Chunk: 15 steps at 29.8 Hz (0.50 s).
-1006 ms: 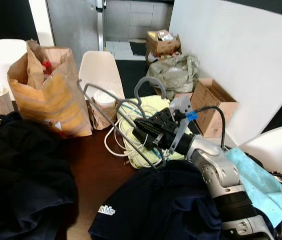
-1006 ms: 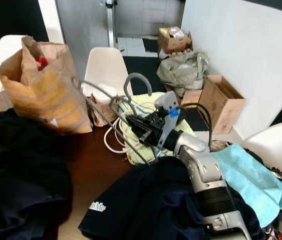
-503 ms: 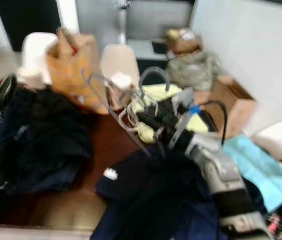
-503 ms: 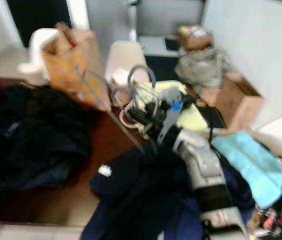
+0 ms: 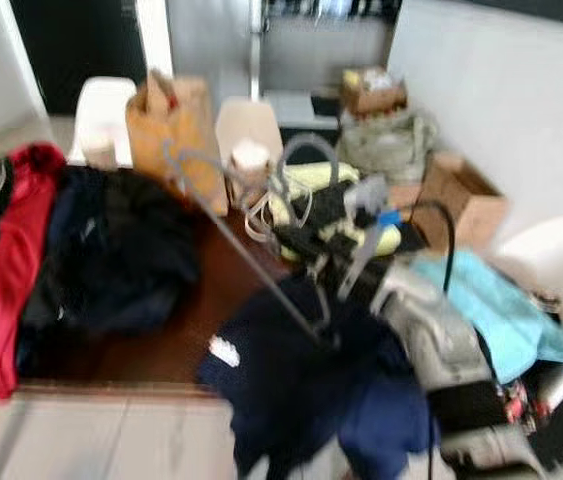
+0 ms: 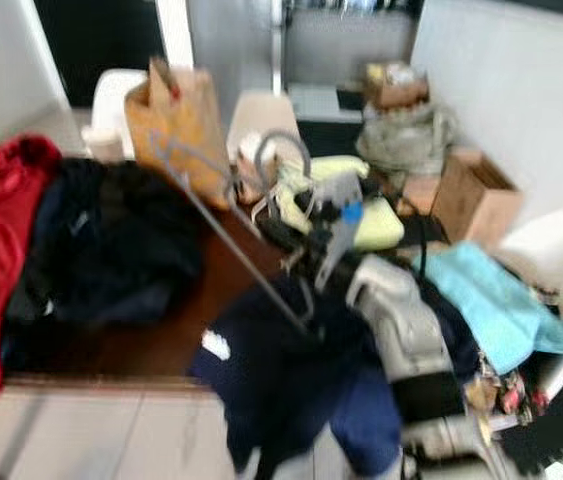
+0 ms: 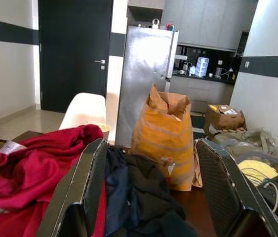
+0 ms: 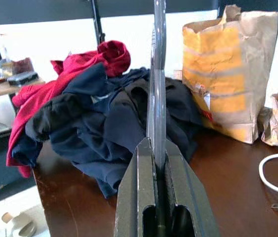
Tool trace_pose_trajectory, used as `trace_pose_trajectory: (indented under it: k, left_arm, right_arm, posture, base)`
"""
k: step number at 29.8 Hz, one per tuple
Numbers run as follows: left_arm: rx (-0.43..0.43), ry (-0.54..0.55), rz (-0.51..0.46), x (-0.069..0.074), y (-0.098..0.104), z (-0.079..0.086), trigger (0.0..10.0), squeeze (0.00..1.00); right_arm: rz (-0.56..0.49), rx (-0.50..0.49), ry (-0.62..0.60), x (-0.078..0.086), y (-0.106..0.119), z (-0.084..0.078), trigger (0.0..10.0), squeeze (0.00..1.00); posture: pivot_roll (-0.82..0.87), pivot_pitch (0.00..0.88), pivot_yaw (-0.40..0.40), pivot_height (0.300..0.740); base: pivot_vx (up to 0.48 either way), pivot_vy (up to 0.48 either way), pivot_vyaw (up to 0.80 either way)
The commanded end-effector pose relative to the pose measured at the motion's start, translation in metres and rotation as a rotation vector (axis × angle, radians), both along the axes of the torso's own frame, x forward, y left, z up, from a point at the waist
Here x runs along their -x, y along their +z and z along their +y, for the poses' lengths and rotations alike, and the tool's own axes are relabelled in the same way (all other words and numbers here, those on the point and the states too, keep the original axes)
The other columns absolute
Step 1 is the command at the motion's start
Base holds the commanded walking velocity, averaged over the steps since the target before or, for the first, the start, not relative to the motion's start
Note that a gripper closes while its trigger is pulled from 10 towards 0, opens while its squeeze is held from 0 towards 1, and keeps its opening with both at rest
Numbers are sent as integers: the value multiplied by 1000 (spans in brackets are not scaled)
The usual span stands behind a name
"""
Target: Hang hanger
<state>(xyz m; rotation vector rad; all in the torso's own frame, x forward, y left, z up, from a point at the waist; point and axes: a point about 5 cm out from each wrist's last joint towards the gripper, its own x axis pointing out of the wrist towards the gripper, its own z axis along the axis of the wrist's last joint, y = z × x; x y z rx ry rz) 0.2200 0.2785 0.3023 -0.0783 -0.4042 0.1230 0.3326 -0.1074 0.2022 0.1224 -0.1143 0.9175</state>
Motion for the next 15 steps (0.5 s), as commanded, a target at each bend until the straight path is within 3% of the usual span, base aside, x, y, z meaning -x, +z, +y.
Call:
trace_pose_trajectory:
  k: [1, 15]
  left_arm:
    - [-1, 8, 13, -2, -3, 2, 10000, 0]
    - [-46, -30, -8, -17, 4, -3, 10000, 0]
  right_arm:
    - [0, -2, -2, -1, 1, 2, 10000, 0]
    - [-1, -27, -67, -6, 5, -5, 10000, 0]
  posture:
    - [71, 0, -60, 740]
    - [60, 0, -54, 740]
  base:
    - [0, 446, 0]
    - [0, 457, 0]
